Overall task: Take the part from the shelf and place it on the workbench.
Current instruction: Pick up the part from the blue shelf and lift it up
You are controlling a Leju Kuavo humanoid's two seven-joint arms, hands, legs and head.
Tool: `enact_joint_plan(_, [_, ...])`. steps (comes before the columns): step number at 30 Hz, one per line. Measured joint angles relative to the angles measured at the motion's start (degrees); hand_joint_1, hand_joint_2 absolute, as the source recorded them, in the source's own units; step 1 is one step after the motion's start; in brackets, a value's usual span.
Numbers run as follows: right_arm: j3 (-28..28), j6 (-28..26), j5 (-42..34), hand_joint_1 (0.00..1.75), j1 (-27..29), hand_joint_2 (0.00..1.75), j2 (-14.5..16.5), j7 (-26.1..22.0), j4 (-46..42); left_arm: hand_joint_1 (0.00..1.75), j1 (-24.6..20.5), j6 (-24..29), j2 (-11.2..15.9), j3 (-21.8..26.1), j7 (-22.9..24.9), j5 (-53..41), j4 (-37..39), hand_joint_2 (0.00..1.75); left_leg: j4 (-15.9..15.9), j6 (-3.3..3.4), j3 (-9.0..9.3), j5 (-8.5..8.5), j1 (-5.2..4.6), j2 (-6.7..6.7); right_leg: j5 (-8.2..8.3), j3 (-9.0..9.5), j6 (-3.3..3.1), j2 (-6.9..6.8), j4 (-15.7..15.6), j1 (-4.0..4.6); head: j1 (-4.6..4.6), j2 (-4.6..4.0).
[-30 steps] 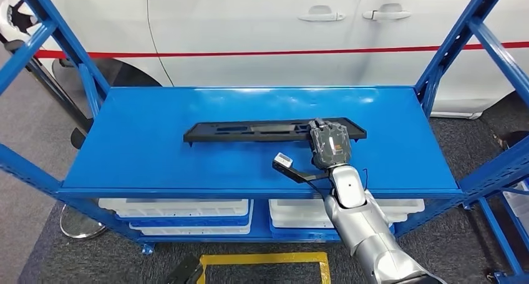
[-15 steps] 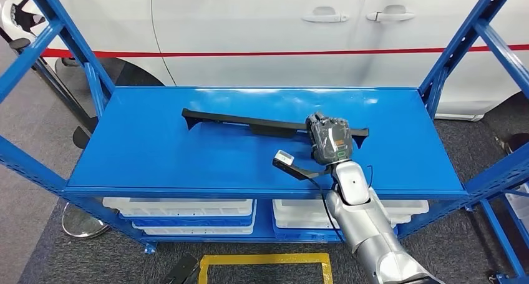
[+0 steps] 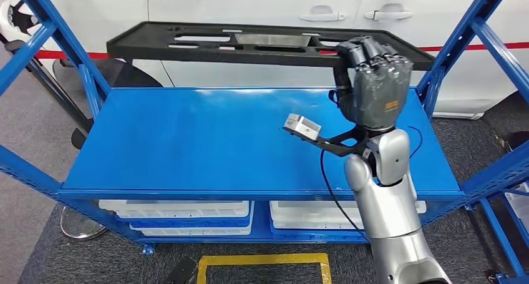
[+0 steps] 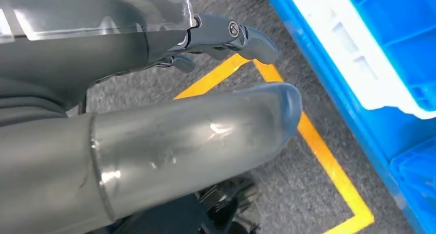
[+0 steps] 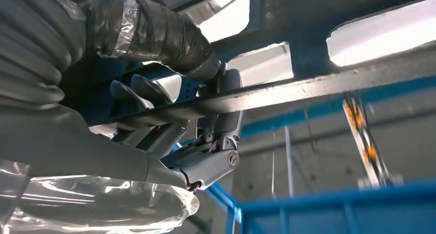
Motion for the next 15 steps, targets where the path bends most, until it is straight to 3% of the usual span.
enact_joint_plan(1, [0.1,0.0,-0.9,1.75,0.4,1.75,-0.6,-0.6,-1.6,0.0,0.2,-0.3,-0.1,0.0,-0.1,0.1,0.0,1.75,-0.3,0.22,0.14,-0.01,-0.13,-0.02,0.07,0.02,0.33,0.01,-0.1,0.02,-0.01,0.0])
enact_joint_plan(4, [0.2,0.0,-2.4,1.75,2.0,1.75,-1.5,-3.6,-5.3,0.0,0.8,-0.9,-0.4,0.2,-0.4,0.3,0.0,1.75,-1.1,1.2,0.59,0.52,0.17,0.07,-0.91,-0.41,1.23,0.05,1.0,-0.06,0.02,0.0])
enact_joint_plan(7, [0.3,0.0,-3.5,1.75,4.5,1.75,-1.7,-6.4,-7.7,0.0,0.9,-1.3,-0.8,0.4,-0.9,0.5,0.0,1.75,-1.4,2.06,0.8,0.61,0.17,0.12,-5.73,-4.7,1.77,0.06,10.1,-0.23,0.03,0.0])
enact_joint_plan(8, [0.3,0.0,-3.7,1.75,5.4,1.75,-1.7,-6.9,-8.1,0.0,1.0,-1.5,-0.9,0.4,-0.9,0.5,0.0,1.75,-1.3,2.25,0.79,0.54,0.13,0.12,-6.87,-6.34,1.9,0.05,13.3,-0.3,0.02,0.0])
enact_joint_plan(9, [0.3,0.0,-3.8,1.75,6.1,1.75,-1.7,-7.3,-8.3,0.0,1.2,-1.6,-1.0,0.4,-1.0,0.5,0.0,1.75,-1.2,2.28,0.78,0.48,0.12,0.11,-7.02,-7.25,2.01,0.03,15.0,-0.37,0.02,0.0])
enact_joint_plan(10, [0.3,0.0,-3.9,1.75,6.6,1.75,-1.7,-7.5,-8.5,0.0,1.3,-1.6,-1.0,0.4,-1.0,0.5,0.0,1.75,-1.1,2.24,0.78,0.39,0.13,0.08,-6.08,-7.07,2.06,0.01,14.5,-0.44,0.03,0.0])
enact_joint_plan(11, [0.4,0.0,-3.9,1.75,7.0,1.75,-1.7,-7.6,-8.7,0.0,1.4,-1.7,-1.0,0.4,-1.0,0.5,0.0,1.75,-0.9,2.14,0.78,0.27,0.14,0.06,-4.35,-5.83,2.07,-0.01,12.0,-0.54,0.02,0.0])
enact_joint_plan(13, [0.4,0.0,-3.9,1.75,7.2,1.75,-1.7,-7.8,-9.2,0.0,1.5,-1.7,-1.1,0.4,-1.1,0.5,0.0,1.75,-0.3,1.65,0.67,-0.14,0.01,0.0,-1.25,-2.12,1.91,-0.02,4.6,-0.61,0.02,0.0])
enact_joint_plan(15, [0.4,0.0,-4.0,1.75,7.4,1.75,-1.7,-8.3,-9.5,0.0,1.4,-1.5,-1.2,0.5,-1.2,0.5,0.0,1.75,0.1,1.07,0.5,-0.48,-0.2,-0.02,-0.38,-0.21,1.5,0.05,0.8,-0.48,0.01,0.0])
